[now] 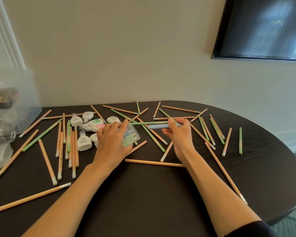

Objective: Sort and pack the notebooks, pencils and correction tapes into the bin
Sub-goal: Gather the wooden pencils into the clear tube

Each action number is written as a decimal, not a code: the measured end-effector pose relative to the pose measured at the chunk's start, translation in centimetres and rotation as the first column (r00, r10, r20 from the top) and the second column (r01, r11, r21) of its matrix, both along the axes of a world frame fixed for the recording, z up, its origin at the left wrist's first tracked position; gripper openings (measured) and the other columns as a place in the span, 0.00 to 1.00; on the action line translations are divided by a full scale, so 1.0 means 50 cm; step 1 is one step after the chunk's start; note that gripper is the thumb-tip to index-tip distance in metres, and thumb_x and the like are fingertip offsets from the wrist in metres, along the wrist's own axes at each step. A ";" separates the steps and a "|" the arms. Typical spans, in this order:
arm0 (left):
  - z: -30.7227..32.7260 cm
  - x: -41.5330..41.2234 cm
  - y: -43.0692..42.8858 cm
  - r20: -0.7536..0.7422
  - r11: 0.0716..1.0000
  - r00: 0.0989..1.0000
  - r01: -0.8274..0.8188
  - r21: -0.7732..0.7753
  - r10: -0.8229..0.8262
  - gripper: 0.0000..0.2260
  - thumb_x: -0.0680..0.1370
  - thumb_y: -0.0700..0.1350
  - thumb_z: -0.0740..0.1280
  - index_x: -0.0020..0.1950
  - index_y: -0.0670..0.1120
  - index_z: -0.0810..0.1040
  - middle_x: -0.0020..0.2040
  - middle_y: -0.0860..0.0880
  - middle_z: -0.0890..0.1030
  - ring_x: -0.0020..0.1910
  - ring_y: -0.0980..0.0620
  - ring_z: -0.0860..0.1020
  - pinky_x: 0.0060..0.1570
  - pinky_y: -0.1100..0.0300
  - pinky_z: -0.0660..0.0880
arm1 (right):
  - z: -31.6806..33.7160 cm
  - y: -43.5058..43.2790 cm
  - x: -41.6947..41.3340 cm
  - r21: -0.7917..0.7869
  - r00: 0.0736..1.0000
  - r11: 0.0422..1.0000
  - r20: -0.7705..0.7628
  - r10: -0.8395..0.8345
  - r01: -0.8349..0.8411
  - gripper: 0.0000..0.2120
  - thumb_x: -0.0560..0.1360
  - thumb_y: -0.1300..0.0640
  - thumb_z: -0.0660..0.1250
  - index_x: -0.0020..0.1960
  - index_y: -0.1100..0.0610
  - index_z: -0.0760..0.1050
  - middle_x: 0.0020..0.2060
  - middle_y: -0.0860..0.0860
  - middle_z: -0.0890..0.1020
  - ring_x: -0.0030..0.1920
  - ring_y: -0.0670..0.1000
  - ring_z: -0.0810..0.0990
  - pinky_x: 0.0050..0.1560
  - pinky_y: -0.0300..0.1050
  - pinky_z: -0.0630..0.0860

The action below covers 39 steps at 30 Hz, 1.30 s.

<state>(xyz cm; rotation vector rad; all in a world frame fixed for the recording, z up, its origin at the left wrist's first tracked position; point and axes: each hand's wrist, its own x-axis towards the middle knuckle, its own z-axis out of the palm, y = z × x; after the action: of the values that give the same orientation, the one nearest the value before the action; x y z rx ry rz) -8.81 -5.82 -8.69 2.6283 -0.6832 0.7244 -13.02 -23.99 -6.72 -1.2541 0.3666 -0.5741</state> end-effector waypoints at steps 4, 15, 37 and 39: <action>0.001 -0.002 0.004 -0.002 0.999 0.999 0.042 -0.007 -0.042 0.33 0.73 0.54 0.67 0.75 0.50 0.56 0.64 0.51 0.68 0.62 0.51 0.63 0.56 0.59 0.54 | -0.003 0.043 0.015 -0.033 0.992 0.991 -0.003 0.130 -0.130 0.07 0.80 0.61 0.57 0.58 0.57 0.66 0.42 0.54 0.77 0.35 0.45 0.80 0.35 0.34 0.78; 0.002 -0.002 0.019 -0.004 0.978 0.980 0.197 -0.073 -0.198 0.35 0.71 0.51 0.71 0.74 0.48 0.60 0.62 0.50 0.70 0.60 0.52 0.64 0.57 0.63 0.55 | -0.008 0.051 0.016 -0.057 0.986 0.985 0.031 0.162 -0.160 0.06 0.78 0.63 0.60 0.55 0.59 0.71 0.42 0.52 0.77 0.38 0.46 0.80 0.42 0.37 0.79; 0.003 -0.003 0.026 -0.072 0.964 0.962 0.264 -0.018 -0.264 0.35 0.71 0.51 0.71 0.74 0.49 0.60 0.64 0.51 0.69 0.61 0.53 0.63 0.59 0.63 0.57 | -0.020 0.046 0.013 -0.171 0.956 0.940 -0.067 0.287 -0.294 0.17 0.75 0.63 0.65 0.62 0.54 0.66 0.43 0.55 0.80 0.38 0.45 0.80 0.40 0.37 0.78; 0.002 -0.007 0.020 -0.087 0.959 0.956 0.281 -0.023 -0.282 0.36 0.70 0.51 0.72 0.74 0.48 0.59 0.64 0.51 0.69 0.61 0.53 0.63 0.59 0.63 0.56 | -0.023 0.052 0.014 -0.234 0.954 0.925 -0.069 0.292 -0.300 0.18 0.75 0.63 0.65 0.62 0.54 0.65 0.42 0.54 0.80 0.38 0.44 0.80 0.40 0.36 0.77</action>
<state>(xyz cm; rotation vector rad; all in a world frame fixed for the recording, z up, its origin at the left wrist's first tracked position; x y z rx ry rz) -9.14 -4.80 -8.60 2.4645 -0.9976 0.5215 -12.33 -21.38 -7.88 -1.5228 0.1300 -0.3441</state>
